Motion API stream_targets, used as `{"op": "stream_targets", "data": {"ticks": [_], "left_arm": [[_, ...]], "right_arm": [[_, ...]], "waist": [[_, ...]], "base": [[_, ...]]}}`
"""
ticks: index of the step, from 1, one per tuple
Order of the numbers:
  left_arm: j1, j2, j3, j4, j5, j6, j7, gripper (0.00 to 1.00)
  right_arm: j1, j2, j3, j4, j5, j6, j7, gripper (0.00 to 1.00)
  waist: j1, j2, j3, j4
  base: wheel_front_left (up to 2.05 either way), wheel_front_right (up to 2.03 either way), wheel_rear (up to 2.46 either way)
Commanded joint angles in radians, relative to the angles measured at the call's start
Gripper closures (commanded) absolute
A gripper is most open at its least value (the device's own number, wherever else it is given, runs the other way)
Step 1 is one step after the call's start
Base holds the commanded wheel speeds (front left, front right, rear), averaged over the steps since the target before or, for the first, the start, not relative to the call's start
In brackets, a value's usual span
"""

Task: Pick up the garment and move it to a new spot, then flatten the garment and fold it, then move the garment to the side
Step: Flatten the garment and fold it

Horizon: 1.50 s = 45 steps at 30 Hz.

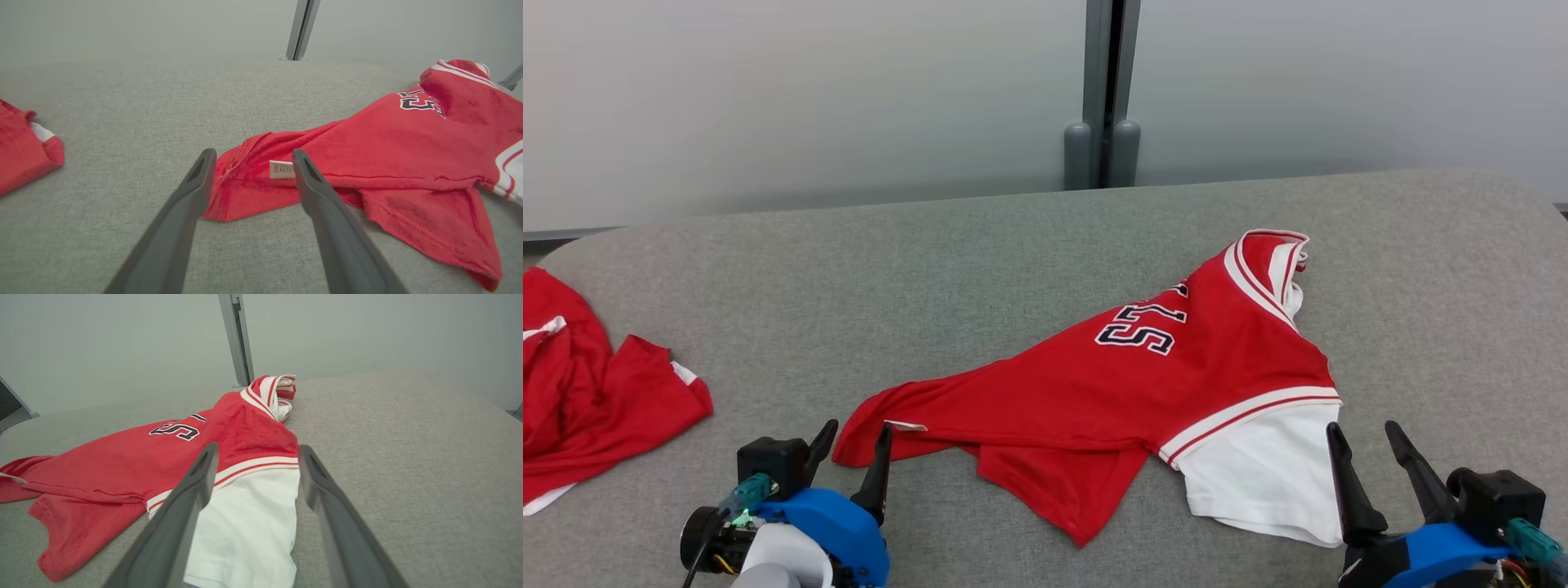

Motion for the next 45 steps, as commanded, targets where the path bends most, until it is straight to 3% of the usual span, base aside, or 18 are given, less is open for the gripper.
{"op": "stream_targets", "data": {"ticks": [1,10,11,12,13,25,32,33,34,35,40,45], "left_arm": [[-0.032,0.006,-0.009,0.031,0.003,-0.007,0.016,0.0],[-0.117,0.016,0.02,0.156,-0.001,0.05,0.008,0.02],[-0.121,0.016,0.023,0.16,-0.003,0.052,-0.003,0.36],[-0.123,0.016,0.023,0.165,-0.004,0.051,-0.013,0.84],[-0.125,0.016,0.023,0.168,-0.006,0.05,-0.024,1.0],[-0.101,-0.009,0.019,0.178,-0.035,0.039,-0.083,1.0],[-0.101,-0.018,0.012,0.174,-0.049,0.034,-0.088,1.0],[-0.102,-0.019,0.01,0.175,-0.051,0.033,-0.087,1.0],[-0.103,-0.019,0.009,0.176,-0.053,0.031,-0.087,1.0],[-0.105,-0.019,0.008,0.176,-0.055,0.03,-0.087,1.0],[-0.101,-0.029,0.028,0.149,-0.093,0.022,-0.102,1.0],[-0.082,-0.048,0.081,0.042,-0.208,0.001,-0.105,1.0]], "right_arm": [[-0.022,-0.001,0.009,0.002,0.009,0.0,0.0,0.0],[-0.062,-0.001,0.029,0.028,0.013,0.0,-0.021,0.0],[-0.063,-0.001,0.028,0.032,0.015,0.0,-0.023,0.0],[-0.063,-0.001,0.028,0.037,0.016,0.0,-0.026,0.0],[-0.066,-0.001,0.028,0.043,0.017,0.0,-0.029,0.0],[-0.045,-0.001,-0.036,0.162,0.028,0.0,0.073,0.0],[-0.079,-0.002,0.056,0.262,0.041,0.0,0.143,0.0],[-0.082,0.0,0.071,0.277,0.048,0.0,0.147,0.1],[-0.089,0.002,0.09,0.284,0.059,0.001,0.147,0.62],[-0.091,0.005,0.103,0.287,0.064,0.002,0.145,1.0],[-0.107,-0.003,0.081,0.233,0.08,0.0,0.091,1.0],[-0.116,-0.002,0.015,0.077,0.089,0.0,0.063,1.0]], "waist": [[-0.0001,0.0,0.015,-0.007],[-0.0001,0.0,0.089,-0.051],[-0.0001,0.0,0.093,-0.053],[-0.0001,0.0,0.097,-0.054],[-0.0001,0.0,0.1,-0.054],[-0.0001,0.0,0.102,-0.039],[-0.0001,0.0,0.112,-0.029],[-0.0001,0.0,0.113,-0.028],[-0.0001,0.0,0.114,-0.027],[-0.0001,0.0,0.113,-0.027],[-0.0001,0.0,0.102,-0.032],[-0.0001,0.0,0.074,-0.048]], "base": [[0.0,0.0,0.0],[0.0,0.0,0.0],[0.0,0.0,0.0],[0.0,0.0,0.0],[0.0,0.0,0.0],[0.0,0.0,0.0],[0.0,0.0,0.0],[0.0,0.0,0.0],[0.0,0.0,0.0],[0.0,0.0,0.0],[0.0,0.0,0.0],[0.0,0.0,0.0]]}}
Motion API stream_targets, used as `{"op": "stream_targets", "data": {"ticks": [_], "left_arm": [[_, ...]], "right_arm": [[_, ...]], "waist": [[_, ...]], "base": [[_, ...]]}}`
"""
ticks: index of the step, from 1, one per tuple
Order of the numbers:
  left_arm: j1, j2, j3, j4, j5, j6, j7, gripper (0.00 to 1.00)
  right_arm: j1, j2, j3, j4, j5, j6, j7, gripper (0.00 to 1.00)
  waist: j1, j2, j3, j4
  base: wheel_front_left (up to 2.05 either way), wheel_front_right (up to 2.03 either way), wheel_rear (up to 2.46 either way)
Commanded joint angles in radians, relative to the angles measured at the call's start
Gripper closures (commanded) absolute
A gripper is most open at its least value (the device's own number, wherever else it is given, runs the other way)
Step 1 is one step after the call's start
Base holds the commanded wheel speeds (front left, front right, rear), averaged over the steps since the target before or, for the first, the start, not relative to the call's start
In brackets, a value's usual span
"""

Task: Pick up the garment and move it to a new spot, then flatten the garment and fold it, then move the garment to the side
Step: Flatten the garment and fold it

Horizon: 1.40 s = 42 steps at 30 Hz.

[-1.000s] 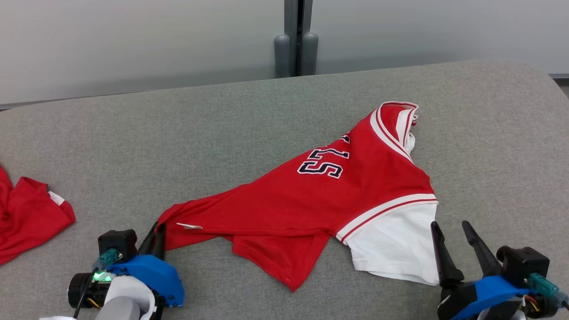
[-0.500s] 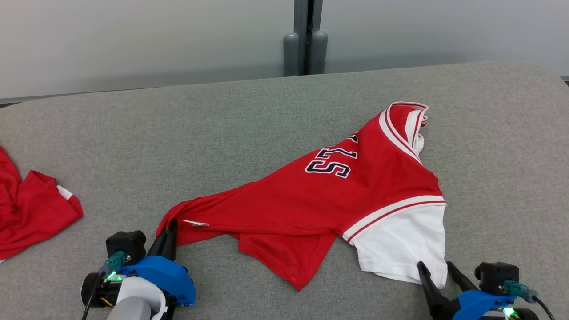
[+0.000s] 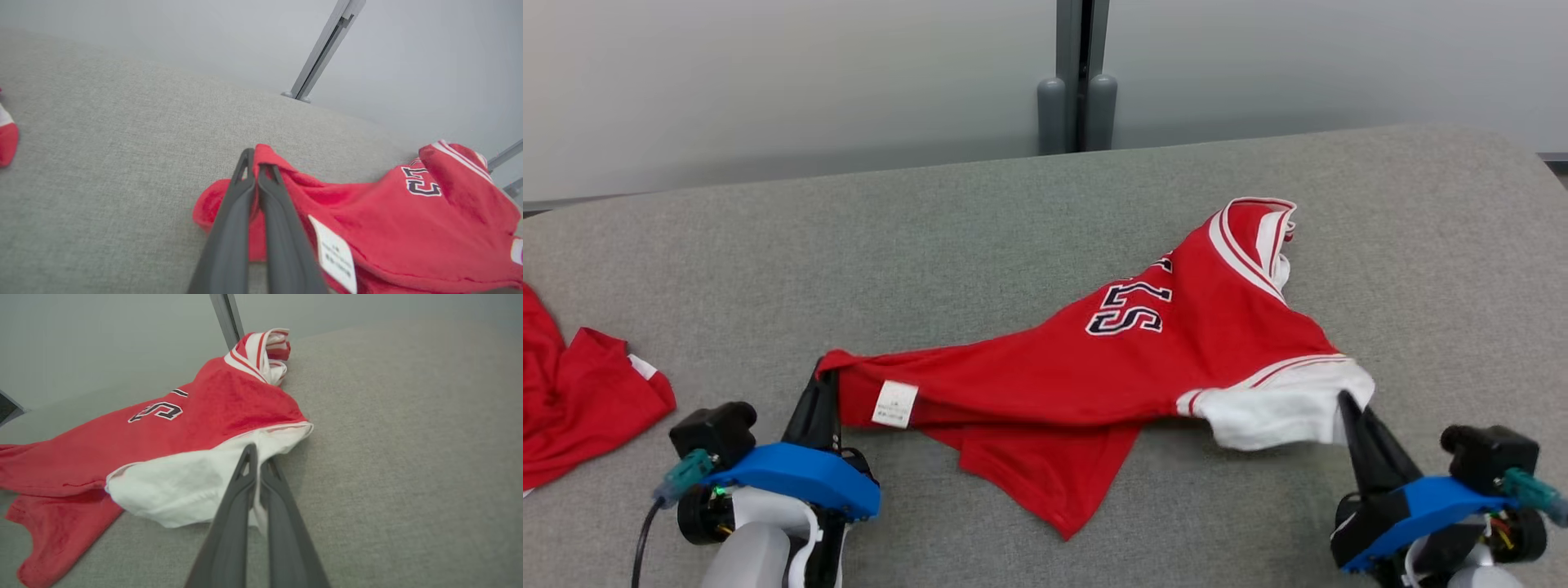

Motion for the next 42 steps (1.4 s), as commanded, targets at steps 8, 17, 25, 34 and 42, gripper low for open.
{"op": "stream_targets", "data": {"ticks": [8,17,25,34,42], "left_arm": [[0.058,-0.015,0.077,-0.301,-0.277,-0.023,0.075,1.0],[0.014,0.032,0.139,-0.656,-0.54,0.04,0.329,1.0],[-0.112,0.05,0.16,-0.832,-0.633,0.211,0.486,1.0],[-0.491,0.088,0.246,-0.678,-0.588,0.327,0.435,1.0],[-0.844,0.138,0.256,-0.469,-0.482,0.224,0.26,1.0]], "right_arm": [[-0.052,-0.016,-0.051,-0.333,-0.034,0.0,0.089,1.0],[-0.264,-0.189,-0.055,-0.519,0.001,0.0,0.229,1.0],[-0.502,-0.298,-0.013,-0.41,0.071,0.0,0.247,1.0],[-0.962,-0.233,0.091,-0.053,0.106,0.0,0.051,1.0],[-1.312,-0.215,0.086,0.176,0.064,0.0,-0.246,1.0]], "waist": [[0.0,0.0,-0.054,-0.027],[0.0,0.0,-0.063,-0.045],[0.0,0.0,0.067,-0.028],[0.0,0.0,0.345,-0.076],[0.0,0.0,0.403,-0.089]], "base": [[0.0,0.0,0.0],[0.0,0.0,0.0],[0.0,0.0,0.0],[0.0,0.0,0.0],[0.0,0.0,0.0]]}}
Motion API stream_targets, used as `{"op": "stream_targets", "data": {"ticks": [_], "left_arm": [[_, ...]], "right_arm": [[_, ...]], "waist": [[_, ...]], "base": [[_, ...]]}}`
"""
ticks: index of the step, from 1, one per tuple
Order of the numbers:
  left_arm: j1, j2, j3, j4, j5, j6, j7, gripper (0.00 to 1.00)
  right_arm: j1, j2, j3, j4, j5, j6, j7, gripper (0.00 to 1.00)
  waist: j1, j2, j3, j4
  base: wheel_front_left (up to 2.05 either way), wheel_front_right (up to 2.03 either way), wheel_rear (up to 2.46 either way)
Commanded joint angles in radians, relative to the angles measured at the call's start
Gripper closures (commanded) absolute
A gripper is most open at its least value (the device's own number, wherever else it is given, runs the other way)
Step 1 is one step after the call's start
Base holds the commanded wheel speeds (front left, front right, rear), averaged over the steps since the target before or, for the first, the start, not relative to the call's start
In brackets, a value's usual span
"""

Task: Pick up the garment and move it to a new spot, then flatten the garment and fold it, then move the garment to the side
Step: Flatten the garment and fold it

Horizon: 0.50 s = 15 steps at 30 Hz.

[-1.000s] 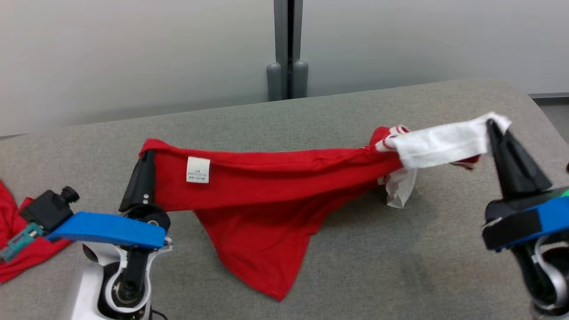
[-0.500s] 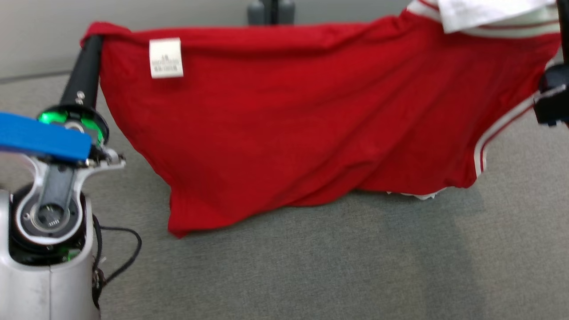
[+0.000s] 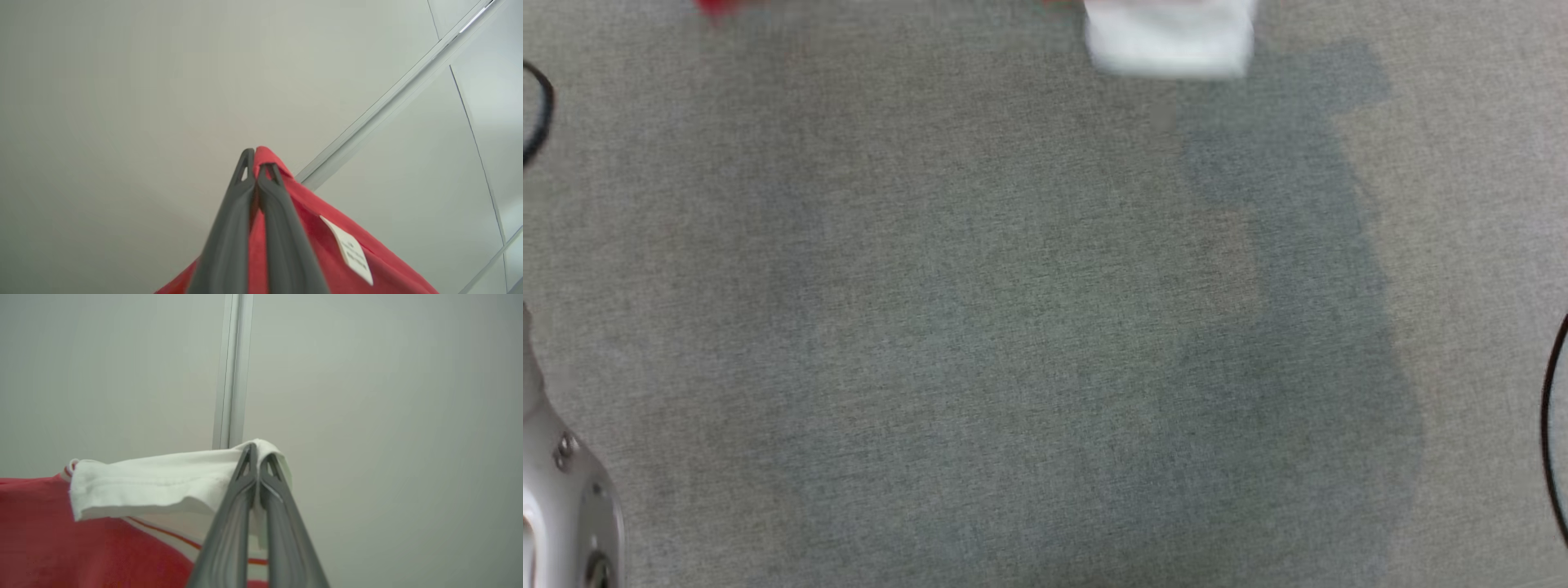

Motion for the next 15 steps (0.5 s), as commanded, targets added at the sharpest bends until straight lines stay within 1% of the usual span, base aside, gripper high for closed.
{"op": "stream_targets", "data": {"ticks": [1,4,6,8,10,12,14,15], "left_arm": [[-0.041,0.001,0.001,0.031,0.01,-0.024,-0.033,1.0],[-0.075,0.0,0.004,0.071,0.027,-0.068,-0.089,1.0],[-0.055,0.001,-0.006,0.097,0.039,-0.099,-0.116,1.0],[-0.016,0.007,-0.026,0.106,0.068,-0.143,-0.149,1.0],[0.044,-0.009,-0.048,0.123,0.079,-0.177,-0.175,1.0],[0.119,-0.021,-0.067,0.143,0.093,-0.2,-0.206,1.0],[0.197,-0.043,-0.077,0.171,0.094,-0.213,-0.244,1.0],[0.247,-0.066,-0.086,0.191,0.084,-0.222,-0.257,1.0]], "right_arm": [[-0.051,-0.02,-0.007,0.013,-0.017,0.0,-0.027,1.0],[-0.072,-0.042,0.005,0.016,-0.045,-0.001,-0.044,1.0],[-0.038,-0.052,0.027,0.012,-0.053,-0.001,-0.046,1.0],[0.032,-0.062,0.063,0.01,-0.048,0.0,-0.046,1.0],[0.114,-0.069,0.102,0.02,-0.031,0.0,-0.046,1.0],[0.21,-0.072,0.144,0.037,-0.008,0.0,-0.046,1.0],[0.317,-0.069,0.171,0.061,0.031,0.0,-0.047,1.0],[0.367,-0.065,0.184,0.073,0.054,0.0,-0.047,1.0]], "waist": [[-0.0004,0.0,-0.006,0.004],[-0.0004,0.0,-0.018,0.011],[-0.0004,0.0,-0.023,0.015],[-0.0004,0.0,-0.026,0.017],[-0.0004,0.0,-0.029,0.02],[-0.0004,0.0,-0.033,0.025],[-0.0004,0.0,-0.044,0.029],[-0.0004,0.0,-0.052,0.031]], "base": [[0.0,0.0,0.0],[0.0,0.0,0.0],[0.0,0.0,0.0],[0.0,0.0,0.0],[0.0,0.0,0.0],[0.0,0.0,0.0],[0.0,0.0,0.0],[0.0,0.0,0.0]]}}
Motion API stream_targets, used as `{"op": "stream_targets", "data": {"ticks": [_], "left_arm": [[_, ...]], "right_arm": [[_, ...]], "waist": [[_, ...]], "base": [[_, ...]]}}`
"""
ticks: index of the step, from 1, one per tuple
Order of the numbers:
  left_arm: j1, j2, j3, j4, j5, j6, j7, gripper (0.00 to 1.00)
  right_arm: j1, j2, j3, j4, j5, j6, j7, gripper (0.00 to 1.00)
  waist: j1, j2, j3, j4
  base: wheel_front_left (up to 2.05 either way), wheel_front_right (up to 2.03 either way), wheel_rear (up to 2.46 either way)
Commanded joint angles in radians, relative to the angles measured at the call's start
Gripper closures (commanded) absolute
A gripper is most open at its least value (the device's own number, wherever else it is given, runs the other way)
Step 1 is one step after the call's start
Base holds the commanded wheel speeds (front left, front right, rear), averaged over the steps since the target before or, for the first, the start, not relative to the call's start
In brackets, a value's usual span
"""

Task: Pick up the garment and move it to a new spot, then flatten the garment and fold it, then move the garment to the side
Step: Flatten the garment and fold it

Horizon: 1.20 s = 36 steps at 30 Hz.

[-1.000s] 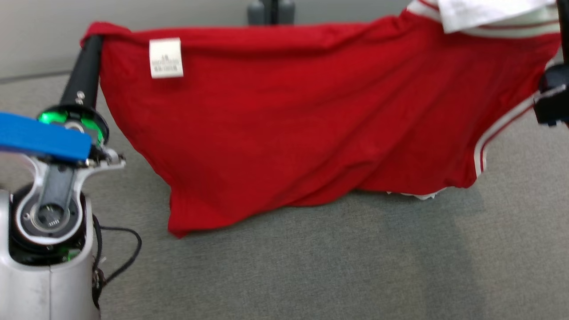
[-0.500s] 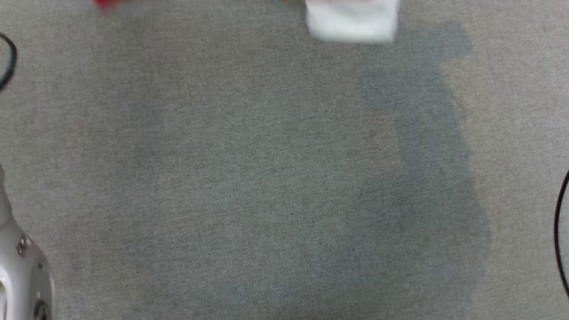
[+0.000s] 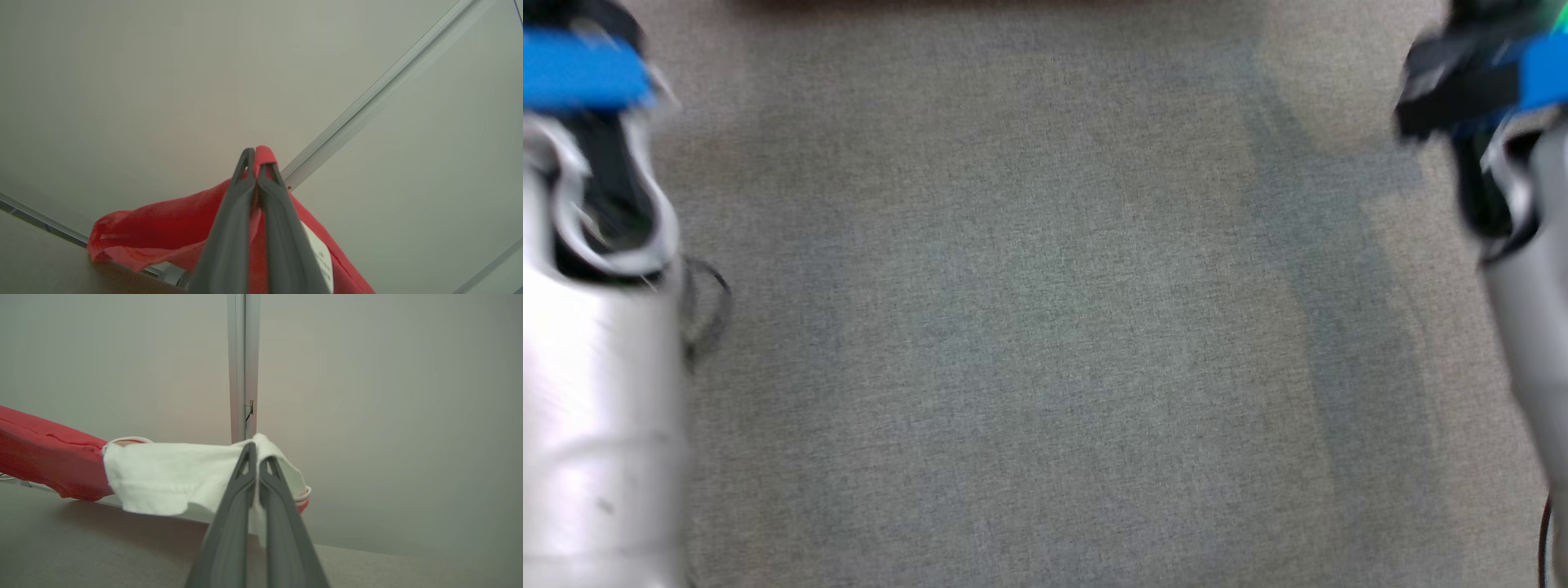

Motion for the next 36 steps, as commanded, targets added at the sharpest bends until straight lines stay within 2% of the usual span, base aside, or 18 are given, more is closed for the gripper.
{"op": "stream_targets", "data": {"ticks": [1,9,13,18,21,26,27,32,36], "left_arm": [[0.085,-0.026,-0.015,0.028,-0.007,-0.014,-0.023,1.0],[0.443,-0.086,-0.077,0.111,-0.016,-0.037,-0.075,1.0],[0.591,-0.098,-0.098,0.089,-0.057,-0.041,-0.068,1.0],[0.746,-0.111,-0.11,0.034,-0.106,-0.042,-0.062,1.0],[0.82,-0.115,-0.111,0.008,-0.134,-0.039,-0.051,1.0],[0.918,-0.095,-0.107,-0.032,-0.157,0.0,-0.01,1.0],[0.918,-0.095,-0.107,-0.032,-0.157,0.0,-0.01,1.0],[1.001,-0.06,-0.119,-0.097,-0.153,0.049,0.046,1.0],[1.061,-0.049,-0.124,-0.158,-0.169,0.075,0.086,1.0]], "right_arm": [[0.085,0.0,0.015,0.011,0.04,0.0,-0.004,1.0],[0.418,-0.008,0.026,-0.003,0.154,0.0,0.058,1.0],[0.569,0.003,-0.016,-0.062,0.174,0.0,0.111,1.0],[0.768,0.047,-0.101,-0.169,0.159,0.0,0.207,1.0],[0.884,0.087,-0.157,-0.248,0.134,0.0,0.296,1.0],[1.054,0.143,-0.221,-0.407,0.094,0.0,0.519,1.0],[1.054,0.143,-0.221,-0.407,0.094,0.0,0.519,1.0],[1.2,0.197,-0.284,-0.605,0.054,0.0,0.742,1.0],[1.274,0.232,-0.318,-0.725,0.047,0.0,0.869,1.0]], "waist": [[0.0,0.0,-0.016,0.002],[0.0,0.0,-0.133,0.009],[0.0,0.0,-0.197,0.019],[0.0,0.0,-0.261,0.046],[0.0,0.0,-0.291,0.059],[0.0,0.0,-0.324,0.066],[0.0,0.0,-0.324,0.066],[0.0,0.0,-0.339,0.066],[0.0,0.0,-0.345,0.066]], "base": [[0.0,0.0,0.0],[0.0,0.0,0.0],[0.0,0.0,0.0],[0.0,0.0,0.0],[0.0,0.0,0.0],[0.0,0.0,0.0],[0.0,0.0,0.0],[0.0,0.0,0.0],[0.0,0.0,0.0]]}}
